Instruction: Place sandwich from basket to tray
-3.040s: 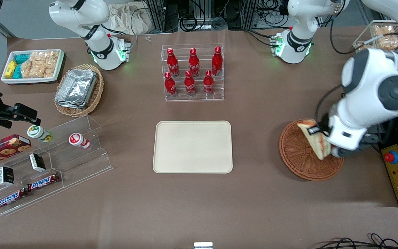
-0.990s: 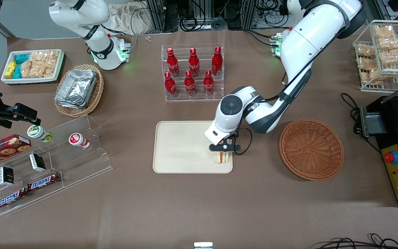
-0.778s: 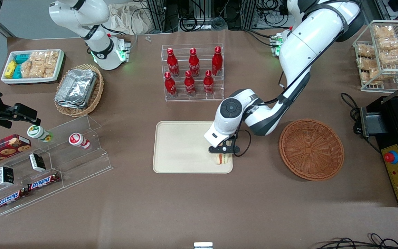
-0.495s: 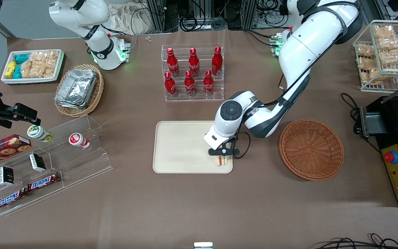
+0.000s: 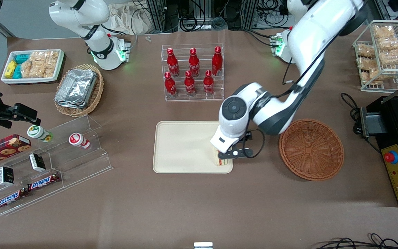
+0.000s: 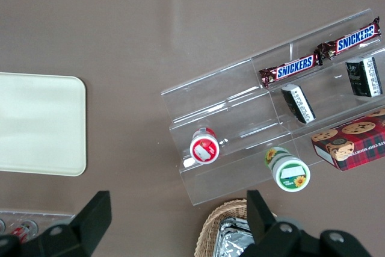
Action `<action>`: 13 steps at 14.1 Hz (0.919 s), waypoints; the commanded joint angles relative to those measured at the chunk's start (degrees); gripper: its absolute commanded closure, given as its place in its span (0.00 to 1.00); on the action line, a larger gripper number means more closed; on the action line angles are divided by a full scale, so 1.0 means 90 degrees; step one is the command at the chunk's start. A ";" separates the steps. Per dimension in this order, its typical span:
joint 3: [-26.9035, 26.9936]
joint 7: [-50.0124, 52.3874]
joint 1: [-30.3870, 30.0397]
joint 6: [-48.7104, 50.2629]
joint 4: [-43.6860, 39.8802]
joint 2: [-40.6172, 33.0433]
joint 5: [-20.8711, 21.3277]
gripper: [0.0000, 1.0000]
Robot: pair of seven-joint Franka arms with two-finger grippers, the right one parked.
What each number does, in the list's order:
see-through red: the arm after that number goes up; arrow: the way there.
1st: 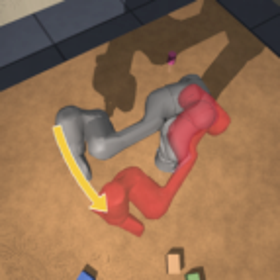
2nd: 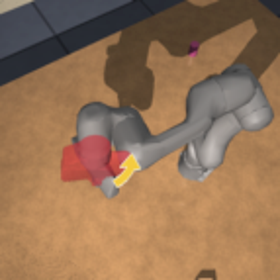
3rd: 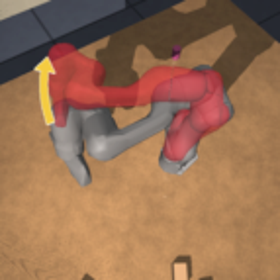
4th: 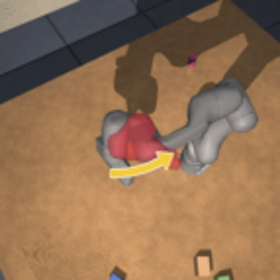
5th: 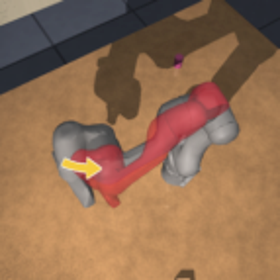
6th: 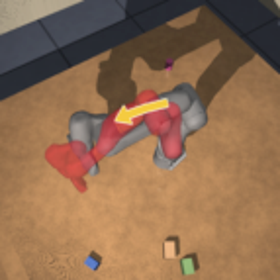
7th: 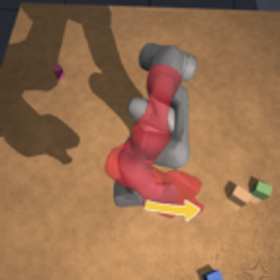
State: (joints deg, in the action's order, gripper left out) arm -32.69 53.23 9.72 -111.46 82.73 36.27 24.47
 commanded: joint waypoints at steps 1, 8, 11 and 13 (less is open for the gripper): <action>-0.0010 -0.0180 -0.0580 0.0323 0.0231 -0.0932 -0.0656 0.00; 0.0000 -0.1429 -0.2152 0.1368 0.0328 -0.2222 -0.1644 0.00; 0.0873 -0.3018 -0.2185 0.1896 0.0446 -0.2691 -0.2073 0.00; 0.2209 -0.4189 -0.1493 0.1829 0.0951 -0.3265 -0.2657 0.00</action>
State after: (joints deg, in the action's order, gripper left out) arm -22.71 24.17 -8.53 -94.58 84.90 13.56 4.93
